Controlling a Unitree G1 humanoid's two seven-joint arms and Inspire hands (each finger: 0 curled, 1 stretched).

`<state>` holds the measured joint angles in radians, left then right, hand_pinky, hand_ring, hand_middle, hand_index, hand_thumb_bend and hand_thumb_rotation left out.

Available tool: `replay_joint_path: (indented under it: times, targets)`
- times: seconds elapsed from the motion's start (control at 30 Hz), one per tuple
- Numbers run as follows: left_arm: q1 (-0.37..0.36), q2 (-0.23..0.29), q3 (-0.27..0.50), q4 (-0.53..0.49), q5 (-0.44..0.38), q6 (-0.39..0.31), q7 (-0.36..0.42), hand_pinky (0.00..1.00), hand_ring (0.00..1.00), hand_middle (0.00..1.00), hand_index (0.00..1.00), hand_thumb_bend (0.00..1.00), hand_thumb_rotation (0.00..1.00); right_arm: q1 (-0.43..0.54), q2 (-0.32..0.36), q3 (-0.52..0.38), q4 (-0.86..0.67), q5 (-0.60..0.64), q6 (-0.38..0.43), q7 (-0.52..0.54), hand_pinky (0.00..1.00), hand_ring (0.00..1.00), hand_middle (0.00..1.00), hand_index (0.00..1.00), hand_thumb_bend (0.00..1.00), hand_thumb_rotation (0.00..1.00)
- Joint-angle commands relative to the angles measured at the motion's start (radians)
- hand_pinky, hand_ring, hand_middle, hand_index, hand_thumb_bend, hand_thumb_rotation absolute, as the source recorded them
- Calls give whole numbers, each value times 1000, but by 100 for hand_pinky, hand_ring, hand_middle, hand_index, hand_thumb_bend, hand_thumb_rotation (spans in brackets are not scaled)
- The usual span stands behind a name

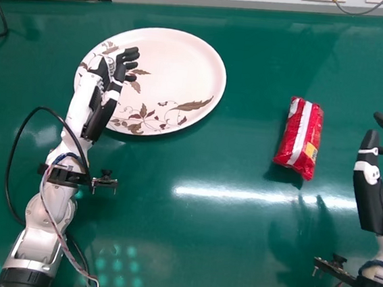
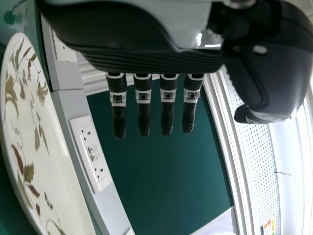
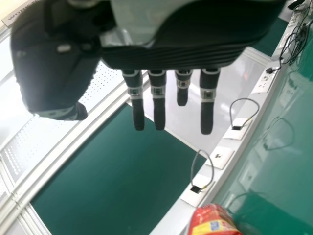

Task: Pick up biscuit and place it in the plate

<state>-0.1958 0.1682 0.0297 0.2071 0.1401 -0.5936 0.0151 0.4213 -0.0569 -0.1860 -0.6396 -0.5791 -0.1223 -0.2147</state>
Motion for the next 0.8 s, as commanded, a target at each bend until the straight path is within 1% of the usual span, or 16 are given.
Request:
replay_joint_path:
  times: [0.0,0.13,0.23,0.33,0.37,0.43,0.5,0.6,0.67,0.77]
  targets:
    - [19,-44,-36,70,-20,-26,-12,70,83,86,85,50,55,19,29,17,-22,-34,16,-18,66,78,83,82,63,54]
    - [5,-38,-32,93,-23,-36,-18,72,85,87,85,50,56,20,82,65,-35,-99,59,-38,64,77,82,82,66,51]
    - [-4,-29,-25,105,-29,-34,-25,71,84,87,86,52,58,-4,100,92,-23,-136,78,-52,64,77,82,81,71,49]
    - [-6,-21,-19,102,-42,-37,-35,74,86,89,88,52,58,-33,114,119,-4,-175,100,-69,65,77,82,81,78,47]
    - [-8,-18,-16,105,-42,-41,-33,74,86,88,88,51,57,-45,117,128,6,-194,107,-80,64,76,81,80,84,46]
    - [-8,-13,-11,103,-34,-43,-25,73,85,88,88,50,58,-69,118,143,27,-217,115,-100,63,76,81,79,89,46]
    - [-5,-12,-7,101,-35,-47,-21,73,85,88,88,50,58,-91,114,152,49,-230,124,-110,63,75,80,79,94,48]
    - [2,-12,-1,97,-37,-55,-16,73,86,89,89,47,57,-118,104,160,69,-257,152,-107,63,76,81,80,98,54]
    - [10,-14,1,84,-31,-45,-9,74,86,89,89,48,58,-131,107,165,72,-267,176,-102,63,76,81,79,100,55]
    - [20,-16,0,67,-27,-34,-3,76,87,89,89,46,58,-143,125,185,64,-286,227,-84,63,77,82,81,100,57]
